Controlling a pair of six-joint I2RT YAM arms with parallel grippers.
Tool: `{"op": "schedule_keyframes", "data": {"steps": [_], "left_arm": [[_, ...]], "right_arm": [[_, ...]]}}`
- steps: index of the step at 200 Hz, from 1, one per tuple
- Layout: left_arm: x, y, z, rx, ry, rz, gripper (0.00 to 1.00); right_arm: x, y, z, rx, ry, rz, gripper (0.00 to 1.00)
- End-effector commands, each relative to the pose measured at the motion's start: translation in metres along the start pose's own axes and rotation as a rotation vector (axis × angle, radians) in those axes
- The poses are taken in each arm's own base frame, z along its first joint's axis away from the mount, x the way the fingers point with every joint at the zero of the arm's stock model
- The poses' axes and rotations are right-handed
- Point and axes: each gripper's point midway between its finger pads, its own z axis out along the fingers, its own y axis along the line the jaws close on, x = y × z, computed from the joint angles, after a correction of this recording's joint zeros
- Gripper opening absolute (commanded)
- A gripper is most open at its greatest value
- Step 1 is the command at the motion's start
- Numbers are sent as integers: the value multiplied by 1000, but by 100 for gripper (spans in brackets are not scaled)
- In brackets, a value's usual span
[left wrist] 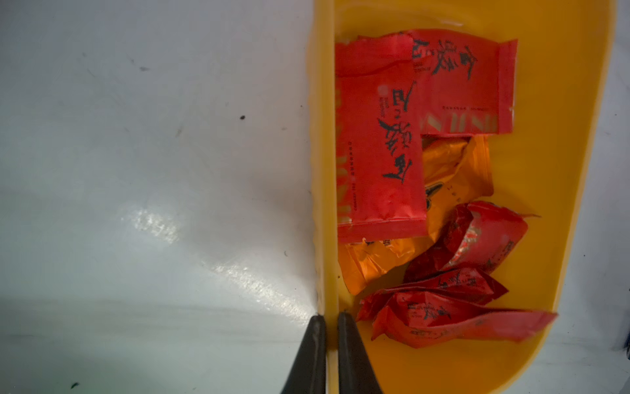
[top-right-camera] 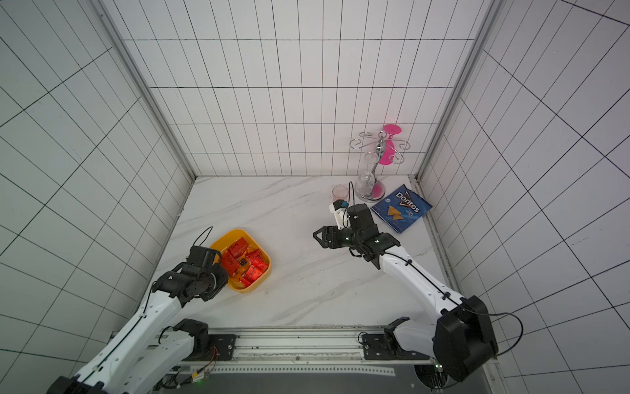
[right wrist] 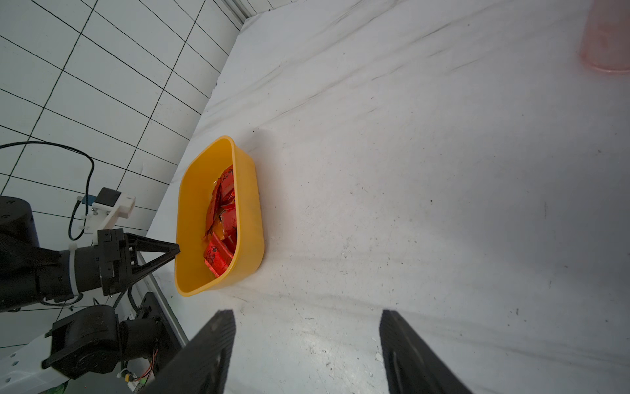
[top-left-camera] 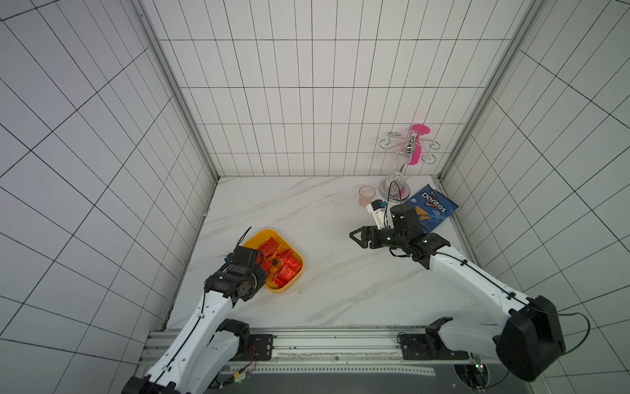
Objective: Take the tea bags out of the storage box
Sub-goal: Pick up the storage box at the center of the board.
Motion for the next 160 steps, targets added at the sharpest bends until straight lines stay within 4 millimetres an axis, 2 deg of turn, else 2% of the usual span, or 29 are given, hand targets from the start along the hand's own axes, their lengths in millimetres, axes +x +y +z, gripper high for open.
{"op": "schedule_keyframes", "data": {"steps": [1, 66, 82, 92, 104, 119, 160], "left_arm": [[-11, -10, 0, 13, -44, 36, 11], [-8, -20, 17, 28, 0, 76, 20], [-10, -24, 17, 25, 4, 96, 13], [-10, -27, 16, 34, 3, 111, 7], [-11, -31, 13, 48, 0, 131, 0], [-10, -40, 9, 76, 2, 169, 0], [-5, -85, -6, 149, 26, 360, 0]], "right_arm": [[7, 5, 1, -12, 18, -12, 71], [10, 2, 5, 4, 44, -9, 72], [12, 1, 8, 8, 57, -7, 71], [14, 3, 9, 1, 74, -13, 68], [16, 9, 10, -17, 99, -29, 66], [21, 20, 13, -41, 140, -64, 63], [47, 59, 29, -136, 267, -237, 53]]}}
